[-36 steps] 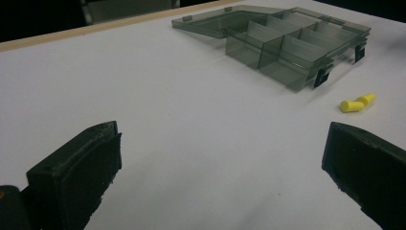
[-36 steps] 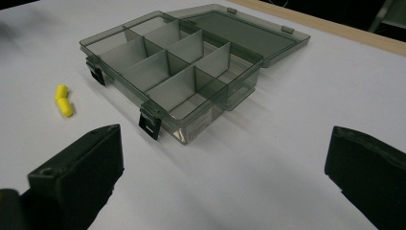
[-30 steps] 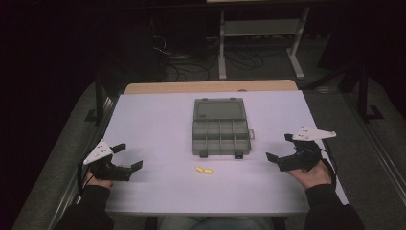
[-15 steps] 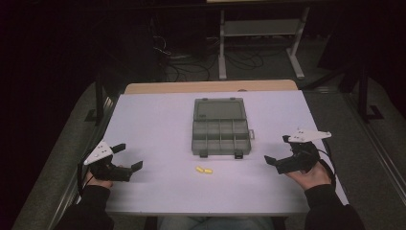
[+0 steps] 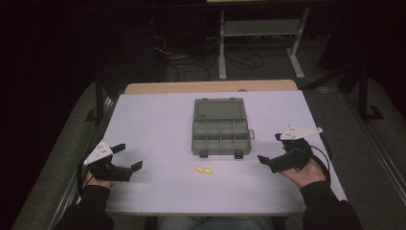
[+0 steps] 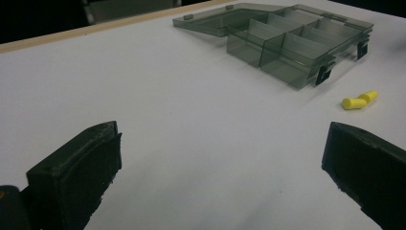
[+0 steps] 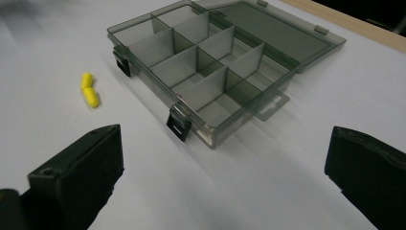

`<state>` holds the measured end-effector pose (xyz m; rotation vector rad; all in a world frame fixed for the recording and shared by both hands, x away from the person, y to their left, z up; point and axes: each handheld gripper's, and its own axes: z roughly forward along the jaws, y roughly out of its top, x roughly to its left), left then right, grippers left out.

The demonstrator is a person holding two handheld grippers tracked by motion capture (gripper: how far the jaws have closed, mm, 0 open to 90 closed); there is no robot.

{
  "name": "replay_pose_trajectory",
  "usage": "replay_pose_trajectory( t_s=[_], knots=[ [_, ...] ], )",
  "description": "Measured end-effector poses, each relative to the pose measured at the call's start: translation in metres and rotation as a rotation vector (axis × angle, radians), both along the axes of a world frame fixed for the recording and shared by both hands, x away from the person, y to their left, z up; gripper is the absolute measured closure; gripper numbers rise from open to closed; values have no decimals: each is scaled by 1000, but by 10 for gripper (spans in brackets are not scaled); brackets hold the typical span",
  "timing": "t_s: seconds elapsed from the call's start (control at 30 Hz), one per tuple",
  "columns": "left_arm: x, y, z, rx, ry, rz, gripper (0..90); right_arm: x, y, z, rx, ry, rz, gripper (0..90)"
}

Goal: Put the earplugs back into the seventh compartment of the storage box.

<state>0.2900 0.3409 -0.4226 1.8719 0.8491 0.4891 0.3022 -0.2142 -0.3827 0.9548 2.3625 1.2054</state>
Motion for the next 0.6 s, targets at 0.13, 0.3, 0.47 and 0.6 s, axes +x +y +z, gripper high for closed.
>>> replay_pose_trajectory(
  t_s=[0.13, 0.3, 0.47, 0.6],
  knots=[
    [0, 0, 0, 0, 1, 0, 0, 3, 10, 5, -12, -4, 27, 0],
    [0, 0, 0, 0, 1, -1, 0, 8, 21, 9, -30, 1, 56, 0],
    [0, 0, 0, 1, 1, -1, 0, 12, 30, 14, -42, 2, 79, 0],
    [0, 0, 0, 0, 0, -1, 0, 14, 36, 15, -57, 10, 97, 0]
  ],
)
